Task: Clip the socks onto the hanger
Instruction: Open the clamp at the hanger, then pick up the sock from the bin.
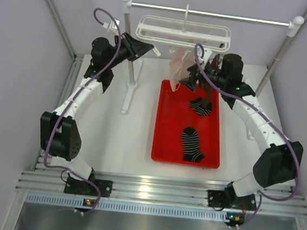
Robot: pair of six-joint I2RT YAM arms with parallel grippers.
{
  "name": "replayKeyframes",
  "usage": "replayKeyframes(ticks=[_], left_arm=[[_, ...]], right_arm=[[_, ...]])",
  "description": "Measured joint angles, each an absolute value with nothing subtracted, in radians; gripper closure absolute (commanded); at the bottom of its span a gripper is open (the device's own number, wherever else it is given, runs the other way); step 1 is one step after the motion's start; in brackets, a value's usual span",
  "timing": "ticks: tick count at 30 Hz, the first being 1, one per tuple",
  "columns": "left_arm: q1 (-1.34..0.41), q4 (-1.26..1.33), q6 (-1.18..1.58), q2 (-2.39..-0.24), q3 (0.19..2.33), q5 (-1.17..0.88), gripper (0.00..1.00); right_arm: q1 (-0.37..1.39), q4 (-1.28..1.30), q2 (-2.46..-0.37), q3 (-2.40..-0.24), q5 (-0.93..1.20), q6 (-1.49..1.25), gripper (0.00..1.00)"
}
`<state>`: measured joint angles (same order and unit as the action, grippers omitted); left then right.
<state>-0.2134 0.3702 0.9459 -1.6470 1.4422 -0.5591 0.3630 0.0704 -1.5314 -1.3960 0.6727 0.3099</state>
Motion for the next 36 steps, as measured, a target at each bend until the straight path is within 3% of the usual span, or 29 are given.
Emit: replayKeyframes(ticks=[6, 12, 19, 25, 28, 31, 34, 36], left_arm=[[-0.215, 0.348, 0.945, -1.645, 1.456, -0.549, 1.00], [-0.215, 0.341, 0.944, -1.645, 1.465, -0.541, 1.00], [-0.215, 0.340, 0.939, -1.645, 1.466, -0.540, 1.00], [-0.215, 0.340, 0.932, -1.645, 1.466, -0.538, 1.00], [-0.215, 0.339, 0.925, -1.645, 1.468, -0.538, 1.00], [-0.215, 0.338, 0.920, -1.645, 1.470, -0.538, 1.00], [-0.215, 0.338, 0.918, -1.645, 1.470, -0.539, 1.00], [-0.215, 0.338, 0.918, -1.645, 1.470, -0.541, 1.00]], right_arm=[[0.275, 0.492, -1.529, -1.396, 0.757, 0.690, 0.29], [0.270, 0.908, -1.529, -1.288, 0.725, 1.234, 0.29], [0.319, 1.072, -1.562, -1.142, 0.598, 1.646, 0.29], [0.447, 1.028, -1.641, -1.125, 0.529, 1.753, 0.31], [0.493, 0.995, -1.700, -1.125, 0.493, 1.763, 0.39], [0.521, 0.976, -1.768, -1.128, 0.454, 1.757, 0.55], [0.529, 0.987, -1.831, -1.203, 0.442, 1.709, 0.81], [0.531, 0.993, -1.871, -1.253, 0.443, 1.661, 0.89]])
